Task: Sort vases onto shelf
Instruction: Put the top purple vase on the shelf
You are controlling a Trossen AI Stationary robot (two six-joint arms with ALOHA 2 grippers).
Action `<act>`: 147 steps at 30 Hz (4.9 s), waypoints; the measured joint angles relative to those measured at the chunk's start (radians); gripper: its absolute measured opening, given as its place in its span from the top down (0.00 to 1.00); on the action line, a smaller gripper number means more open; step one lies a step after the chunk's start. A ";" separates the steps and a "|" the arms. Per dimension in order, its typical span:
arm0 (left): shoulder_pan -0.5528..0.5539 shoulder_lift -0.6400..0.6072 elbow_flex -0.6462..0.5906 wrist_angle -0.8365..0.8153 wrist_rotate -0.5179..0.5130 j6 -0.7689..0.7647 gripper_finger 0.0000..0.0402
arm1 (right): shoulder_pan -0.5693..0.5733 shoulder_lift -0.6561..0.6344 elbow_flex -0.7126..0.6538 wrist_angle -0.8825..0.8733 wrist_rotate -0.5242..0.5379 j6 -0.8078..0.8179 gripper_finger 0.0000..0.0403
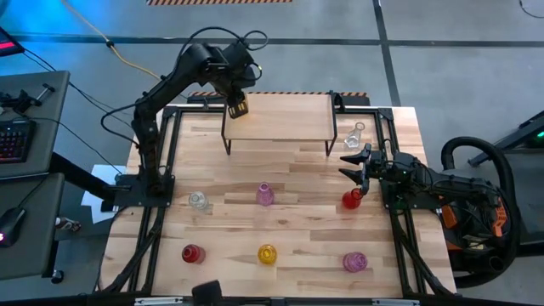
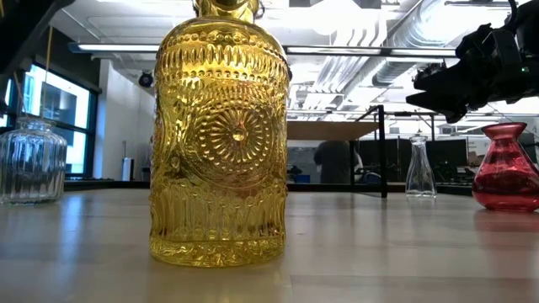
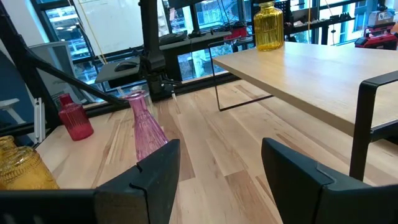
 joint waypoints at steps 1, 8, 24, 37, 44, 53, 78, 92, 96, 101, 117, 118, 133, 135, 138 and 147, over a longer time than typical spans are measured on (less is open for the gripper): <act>-0.014 -0.008 0.000 0.000 0.003 -0.015 0.81 | 0.000 0.000 0.000 0.000 0.000 0.000 0.48; -0.146 -0.055 0.000 0.000 0.059 -0.117 0.81 | 0.000 0.000 0.000 0.000 0.000 0.000 0.48; -0.463 -0.051 -0.157 0.001 0.080 -0.286 0.81 | 0.000 0.000 0.000 0.000 0.000 0.000 0.48; -0.709 -0.134 -0.322 0.045 0.068 -0.417 0.81 | 0.000 0.000 0.000 0.000 0.000 0.000 0.48; -0.814 -0.252 -0.537 0.285 0.010 -0.460 0.81 | 0.000 0.000 0.000 0.000 0.000 0.000 0.48; -0.841 -0.290 -0.716 0.524 0.004 -0.416 0.81 | 0.000 0.000 0.000 0.000 0.000 0.000 0.48; -0.677 -0.202 -0.729 0.572 -0.024 -0.308 0.81 | 0.000 0.005 0.000 0.000 0.000 0.000 0.48; -0.674 -0.116 -0.729 0.574 -0.014 -0.351 0.81 | 0.000 0.019 0.000 0.000 0.000 0.000 0.48; -0.674 -0.118 -0.729 0.561 -0.014 -0.360 0.81 | 0.000 0.019 0.000 0.000 0.000 0.000 0.48; -0.674 -0.119 -0.729 0.545 0.001 -0.346 0.81 | 0.000 0.019 0.000 0.000 0.000 0.000 0.48; -0.674 -0.061 -0.723 0.553 0.015 -0.314 0.81 | 0.000 0.018 0.000 0.000 0.000 0.000 0.48; -0.674 -0.061 -0.723 0.554 0.015 -0.316 0.81 | 0.000 0.018 0.000 0.000 0.000 0.000 0.48; -0.677 -0.055 -0.725 0.573 -0.024 -0.290 0.95 | 0.000 0.019 0.000 0.000 0.000 0.000 0.48; -0.679 -0.061 -0.727 0.573 -0.033 -0.282 0.95 | 0.000 0.019 0.000 0.000 0.000 0.000 0.48; -0.682 -0.062 -0.709 0.545 -0.048 -0.275 0.96 | 0.000 0.019 0.000 0.000 0.000 0.000 0.48; -0.682 -0.060 -0.605 0.415 -0.065 -0.248 0.99 | 0.000 0.019 0.000 0.000 0.000 0.000 0.48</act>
